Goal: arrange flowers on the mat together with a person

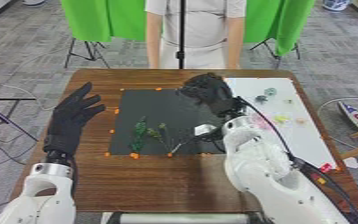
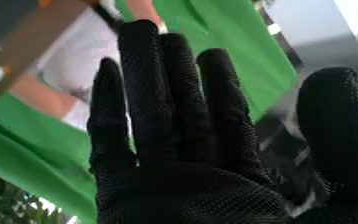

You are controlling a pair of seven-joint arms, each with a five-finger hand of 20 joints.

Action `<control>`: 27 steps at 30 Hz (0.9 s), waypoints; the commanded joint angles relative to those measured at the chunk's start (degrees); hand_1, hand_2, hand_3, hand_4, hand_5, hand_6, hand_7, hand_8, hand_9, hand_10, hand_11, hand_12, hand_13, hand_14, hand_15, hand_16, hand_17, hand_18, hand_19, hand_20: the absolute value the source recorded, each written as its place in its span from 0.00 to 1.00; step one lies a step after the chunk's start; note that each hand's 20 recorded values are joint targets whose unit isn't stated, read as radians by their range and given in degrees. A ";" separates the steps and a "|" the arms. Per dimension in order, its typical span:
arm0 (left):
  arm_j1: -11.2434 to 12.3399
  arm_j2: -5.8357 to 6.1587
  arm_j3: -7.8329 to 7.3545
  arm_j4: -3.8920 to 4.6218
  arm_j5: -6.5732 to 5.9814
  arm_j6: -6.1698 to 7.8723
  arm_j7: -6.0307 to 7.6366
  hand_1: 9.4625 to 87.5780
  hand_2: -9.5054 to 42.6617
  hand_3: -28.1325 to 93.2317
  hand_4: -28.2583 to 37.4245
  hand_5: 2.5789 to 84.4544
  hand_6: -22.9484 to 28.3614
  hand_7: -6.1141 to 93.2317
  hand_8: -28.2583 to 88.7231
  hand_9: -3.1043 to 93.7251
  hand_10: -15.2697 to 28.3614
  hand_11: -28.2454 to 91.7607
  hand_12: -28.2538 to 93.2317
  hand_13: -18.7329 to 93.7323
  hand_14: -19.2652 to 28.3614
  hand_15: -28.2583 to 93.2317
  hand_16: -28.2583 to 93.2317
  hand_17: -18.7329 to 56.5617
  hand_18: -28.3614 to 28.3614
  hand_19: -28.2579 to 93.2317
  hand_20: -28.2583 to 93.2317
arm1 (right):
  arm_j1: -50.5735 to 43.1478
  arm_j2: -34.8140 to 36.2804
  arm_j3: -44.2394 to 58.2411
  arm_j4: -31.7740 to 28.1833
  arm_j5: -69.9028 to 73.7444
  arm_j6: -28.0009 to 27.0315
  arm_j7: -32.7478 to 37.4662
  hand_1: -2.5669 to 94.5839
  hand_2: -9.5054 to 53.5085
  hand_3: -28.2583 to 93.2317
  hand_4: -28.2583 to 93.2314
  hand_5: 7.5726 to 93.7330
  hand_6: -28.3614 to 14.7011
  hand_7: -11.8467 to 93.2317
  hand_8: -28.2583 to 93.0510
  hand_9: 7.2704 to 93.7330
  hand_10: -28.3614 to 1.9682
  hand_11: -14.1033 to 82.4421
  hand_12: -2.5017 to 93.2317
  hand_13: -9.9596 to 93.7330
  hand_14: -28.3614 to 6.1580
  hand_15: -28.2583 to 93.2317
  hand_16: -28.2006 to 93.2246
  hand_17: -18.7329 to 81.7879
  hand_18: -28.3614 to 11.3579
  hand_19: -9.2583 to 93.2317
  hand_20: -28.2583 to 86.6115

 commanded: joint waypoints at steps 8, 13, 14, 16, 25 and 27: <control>1.29 -1.58 -0.18 1.07 1.16 -0.79 2.36 0.13 0.31 0.88 0.00 0.40 0.52 0.14 0.17 0.41 0.73 0.40 0.31 0.42 0.93 0.61 0.17 0.13 0.93 0.60 0.32 | -20.86 -0.89 27.12 1.03 53.78 -14.21 -21.98 0.21 0.27 0.89 0.00 0.43 0.70 0.28 0.12 0.44 0.44 0.27 0.17 0.44 0.32 0.49 0.35 0.25 0.22 0.54 0.40; 0.49 -1.58 0.39 1.43 1.01 -1.08 2.55 0.13 0.30 0.88 0.00 0.39 0.51 0.14 0.17 0.41 0.71 0.39 0.31 0.42 0.91 0.59 0.17 0.13 0.93 0.59 0.33 | -23.32 0.20 28.33 1.32 58.76 -11.63 -25.19 0.18 0.27 0.89 0.00 0.42 0.72 0.27 0.12 0.41 0.46 0.25 0.17 0.42 0.32 0.46 0.35 0.24 0.22 0.52 0.40; 0.51 -1.52 0.42 1.38 0.97 -0.93 2.51 0.13 0.30 0.88 0.00 0.39 0.51 0.14 0.17 0.41 0.71 0.39 0.31 0.42 0.91 0.59 0.18 0.13 0.93 0.59 0.33 | -23.76 0.18 28.76 1.09 59.59 -10.85 -25.23 0.17 0.27 0.89 0.00 0.41 0.72 0.27 0.12 0.41 0.46 0.25 0.17 0.42 0.32 0.46 0.35 0.24 0.23 0.52 0.40; 0.51 -1.59 0.29 1.32 1.21 -1.12 2.57 0.13 0.30 0.88 0.00 0.39 0.50 0.14 0.17 0.41 0.71 0.39 0.31 0.42 0.91 0.59 0.18 0.13 0.93 0.59 0.33 | -24.38 0.07 29.60 0.80 59.25 -10.39 -26.15 0.17 0.27 0.89 0.00 0.41 0.72 0.27 0.12 0.41 0.46 0.24 0.17 0.42 0.31 0.45 0.36 0.24 0.23 0.51 0.40; 0.59 -1.26 0.75 1.35 0.69 -0.74 2.71 0.14 0.30 0.88 0.00 0.39 0.51 0.14 0.17 0.41 0.72 0.40 0.32 0.42 0.93 0.60 0.18 0.13 0.92 0.59 0.34 | -24.77 -0.24 29.80 0.62 59.60 -11.50 -25.93 0.16 0.27 0.89 0.00 0.40 0.73 0.27 0.13 0.41 0.47 0.24 0.18 0.42 0.31 0.45 0.37 0.24 0.22 0.51 0.41; 0.45 -1.33 0.94 1.38 0.72 -0.73 2.66 0.14 0.30 0.88 0.00 0.39 0.51 0.14 0.17 0.41 0.72 0.40 0.32 0.42 0.93 0.61 0.18 0.13 0.92 0.59 0.34 | -24.63 -0.56 29.40 0.90 59.70 -11.53 -25.97 0.16 0.27 0.89 0.00 0.40 0.74 0.27 0.13 0.41 0.47 0.24 0.18 0.42 0.31 0.45 0.37 0.24 0.21 0.51 0.41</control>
